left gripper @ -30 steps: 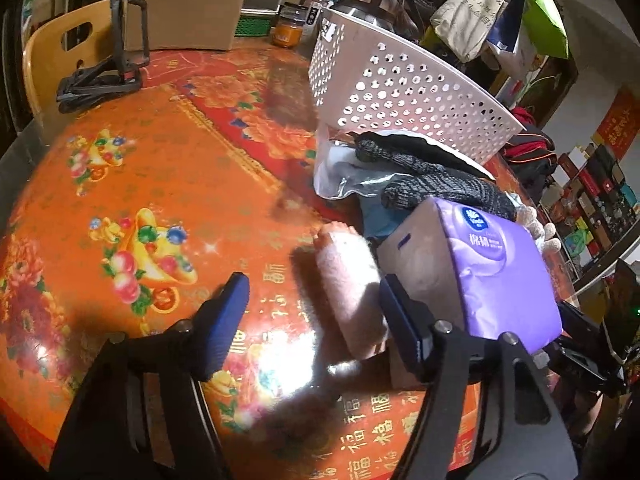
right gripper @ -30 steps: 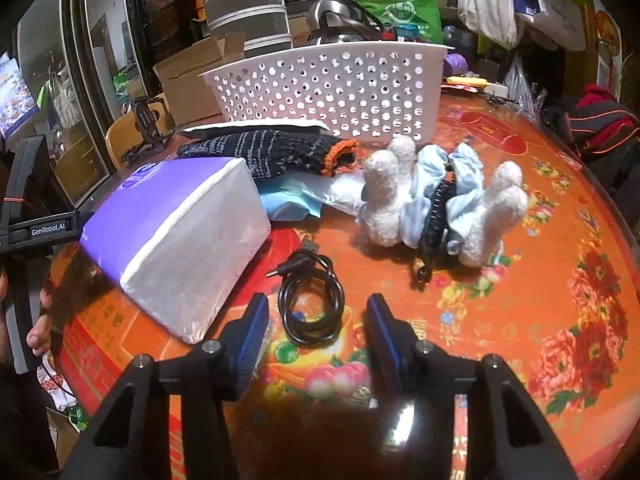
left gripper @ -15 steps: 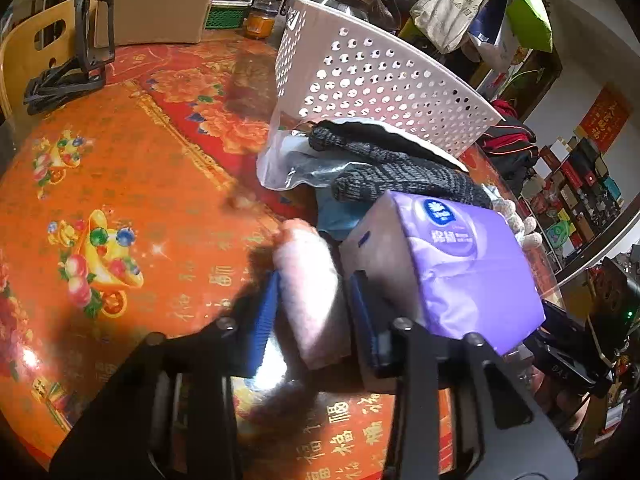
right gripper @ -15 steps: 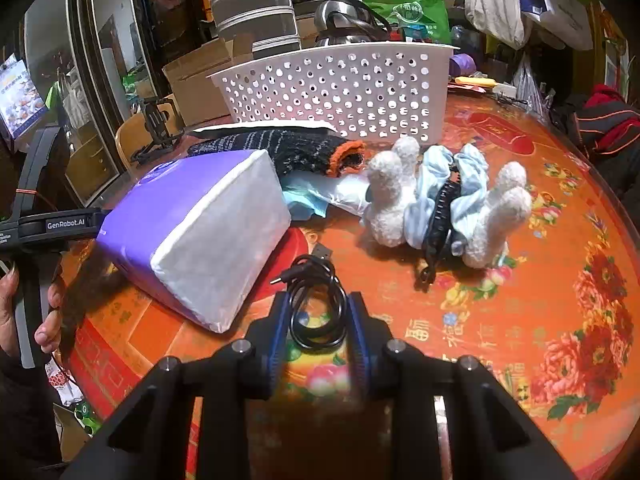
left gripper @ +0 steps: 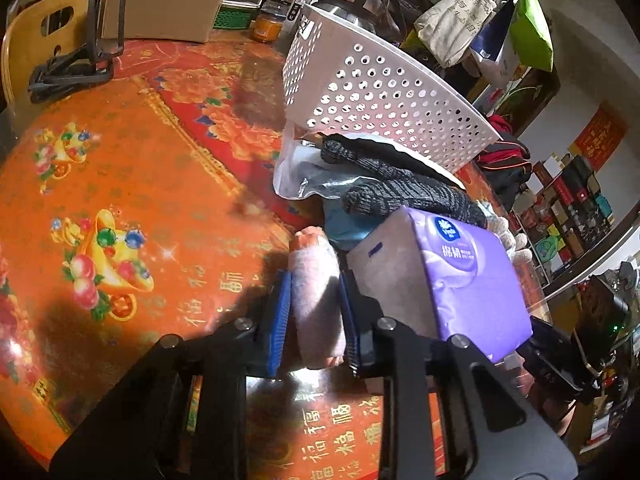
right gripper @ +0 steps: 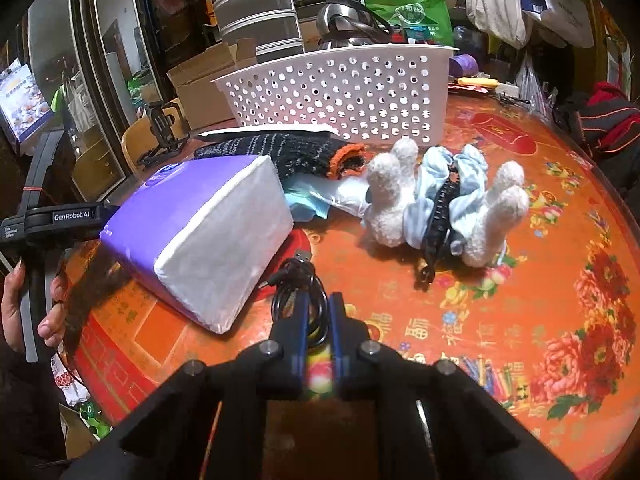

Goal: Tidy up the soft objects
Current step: 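Grasp the small white roll with the left tool while the right tool grasps the black cable, then carry the white roll into the white basket with the left tool while the right tool drops the cable there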

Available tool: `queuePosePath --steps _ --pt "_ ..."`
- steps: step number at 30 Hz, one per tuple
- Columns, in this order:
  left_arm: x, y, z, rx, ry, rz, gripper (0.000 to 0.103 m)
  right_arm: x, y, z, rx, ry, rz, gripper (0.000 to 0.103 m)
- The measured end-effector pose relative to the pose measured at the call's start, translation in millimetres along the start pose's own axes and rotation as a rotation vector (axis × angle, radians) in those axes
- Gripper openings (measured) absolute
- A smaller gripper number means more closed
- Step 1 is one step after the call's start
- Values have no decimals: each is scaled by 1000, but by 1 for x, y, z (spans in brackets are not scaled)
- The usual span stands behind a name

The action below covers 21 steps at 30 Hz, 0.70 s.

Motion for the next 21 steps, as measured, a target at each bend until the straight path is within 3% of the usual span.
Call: queuePosePath --steps 9,21 --pt "-2 1 1 13 -7 2 20 0 -1 1 0 4 -1 8" --pt "-13 3 -16 -28 -17 27 17 1 8 -20 -58 10 -7 8"
Point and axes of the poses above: each gripper's, at about its wrist camera, not at the fingertips, and z roughly the way its jaws point, x to its left, y to its top, the point moved 10 cm from there along z, roughly the way its jaws point, and after that the axes turned 3 degrees about x, right-handed, at the moved point
